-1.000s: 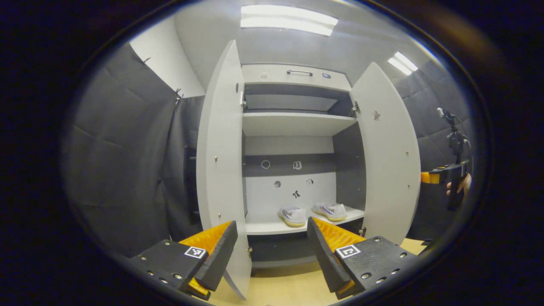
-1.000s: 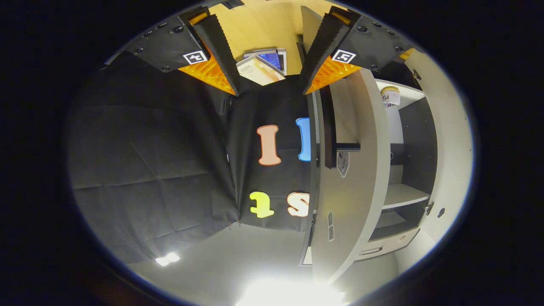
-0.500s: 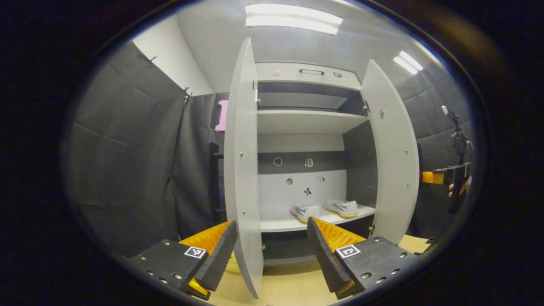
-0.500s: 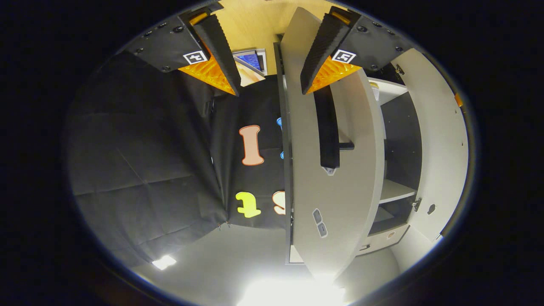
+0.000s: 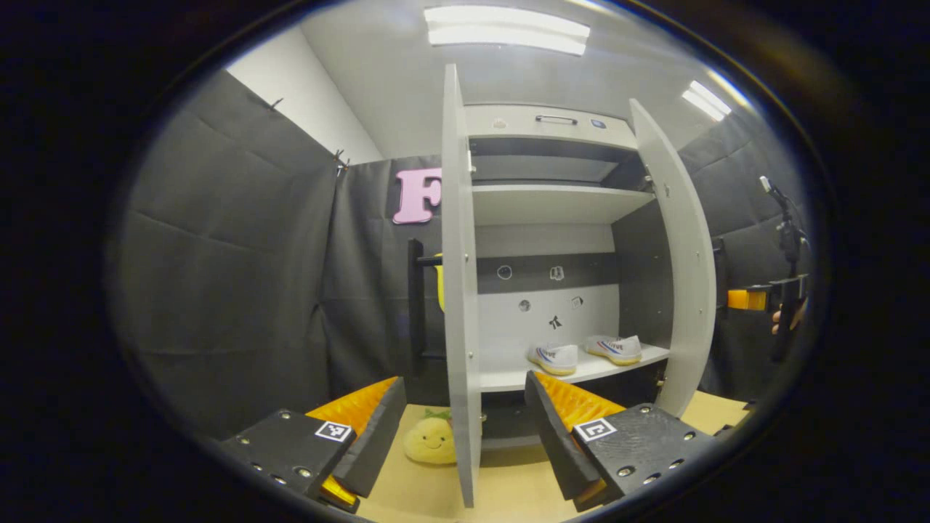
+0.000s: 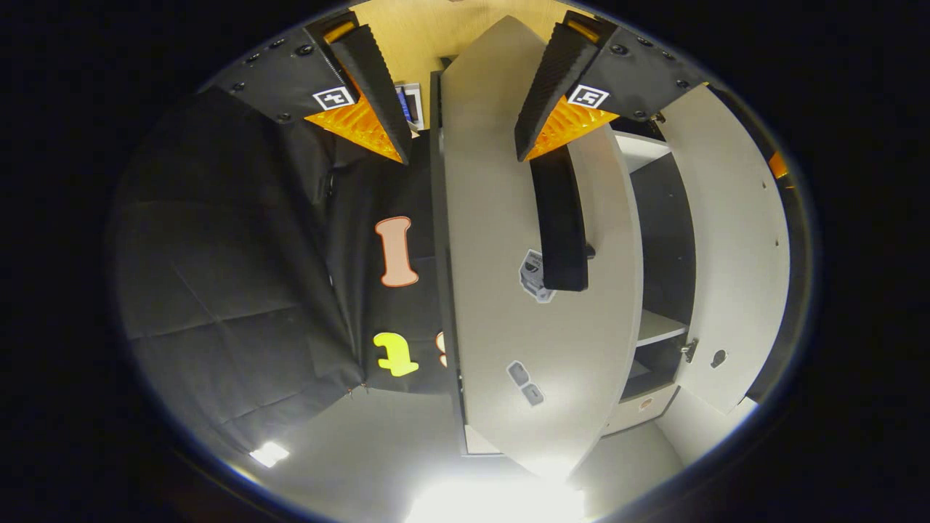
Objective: Grab one shoe with the right hand and put it into the shoe cabinet, grab the other shoe with the left hand and put it into the shoe cabinet; then close the right door with the right hand and the left door with the left hand.
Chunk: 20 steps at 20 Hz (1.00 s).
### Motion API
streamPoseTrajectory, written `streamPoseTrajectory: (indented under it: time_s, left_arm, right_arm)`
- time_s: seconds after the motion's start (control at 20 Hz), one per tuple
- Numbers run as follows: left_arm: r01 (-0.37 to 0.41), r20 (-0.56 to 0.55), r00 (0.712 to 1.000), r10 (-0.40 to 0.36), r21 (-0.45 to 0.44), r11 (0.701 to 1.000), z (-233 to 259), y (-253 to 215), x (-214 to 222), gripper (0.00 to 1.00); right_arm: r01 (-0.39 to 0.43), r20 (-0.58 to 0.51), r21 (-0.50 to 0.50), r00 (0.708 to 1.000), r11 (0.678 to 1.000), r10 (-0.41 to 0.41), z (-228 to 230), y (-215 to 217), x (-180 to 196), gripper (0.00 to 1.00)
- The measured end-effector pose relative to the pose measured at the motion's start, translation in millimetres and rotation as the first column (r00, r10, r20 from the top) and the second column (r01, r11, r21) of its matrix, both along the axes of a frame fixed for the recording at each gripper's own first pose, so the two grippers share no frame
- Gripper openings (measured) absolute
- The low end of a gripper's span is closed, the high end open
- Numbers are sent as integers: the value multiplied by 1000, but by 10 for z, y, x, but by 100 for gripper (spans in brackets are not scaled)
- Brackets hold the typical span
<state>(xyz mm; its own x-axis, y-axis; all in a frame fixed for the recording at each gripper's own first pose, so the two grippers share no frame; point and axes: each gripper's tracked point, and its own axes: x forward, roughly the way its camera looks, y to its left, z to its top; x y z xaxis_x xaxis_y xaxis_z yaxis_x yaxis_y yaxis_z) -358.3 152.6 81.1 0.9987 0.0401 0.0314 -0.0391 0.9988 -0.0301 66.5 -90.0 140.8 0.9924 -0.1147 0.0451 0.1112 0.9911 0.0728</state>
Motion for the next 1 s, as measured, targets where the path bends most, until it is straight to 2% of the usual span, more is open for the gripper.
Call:
streamPoseTrajectory:
  time_s: [0.1, 0.25, 0.3, 0.35, 0.5, 0.65, 1.0]
  left_arm:
    - [-25, -9, 1000, 25, -2, 1000, -21, 122, -28, 93]
    - [-77, -18, 997, 77, 7, 997, -30, 361, -3, 93]
    - [-96, -17, 995, 96, 10, 995, -8, 457, 5, 94]
    - [-114, -16, 993, 114, 11, 993, 3, 554, 12, 93]
    - [-166, -4, 986, 166, 15, 986, 67, 793, 93, 93]
    - [-211, -8, 978, 211, -3, 978, 89, 1060, 232, 93]
    - [-214, -82, 974, 210, -50, 976, -52, 1187, 663, 94]
  right_arm:
    - [-18, -9, -18, 1000, 1000, 17, -32, 72, 78, 87]
    - [-25, -20, -16, 1000, 1000, 25, -104, 118, 133, 93]
    - [-21, -21, -9, 1000, 1000, 20, -121, 114, 139, 91]
    - [-16, -23, -3, 1000, 1000, 16, -134, 86, 149, 99]
    - [-9, -25, 4, 1000, 1000, 9, -159, 39, 126, 99]
    - [6, -18, -30, 1000, 1000, -7, -194, 5, 102, 99]
    - [41, -43, -89, 998, 995, -45, -391, -122, -15, 99]
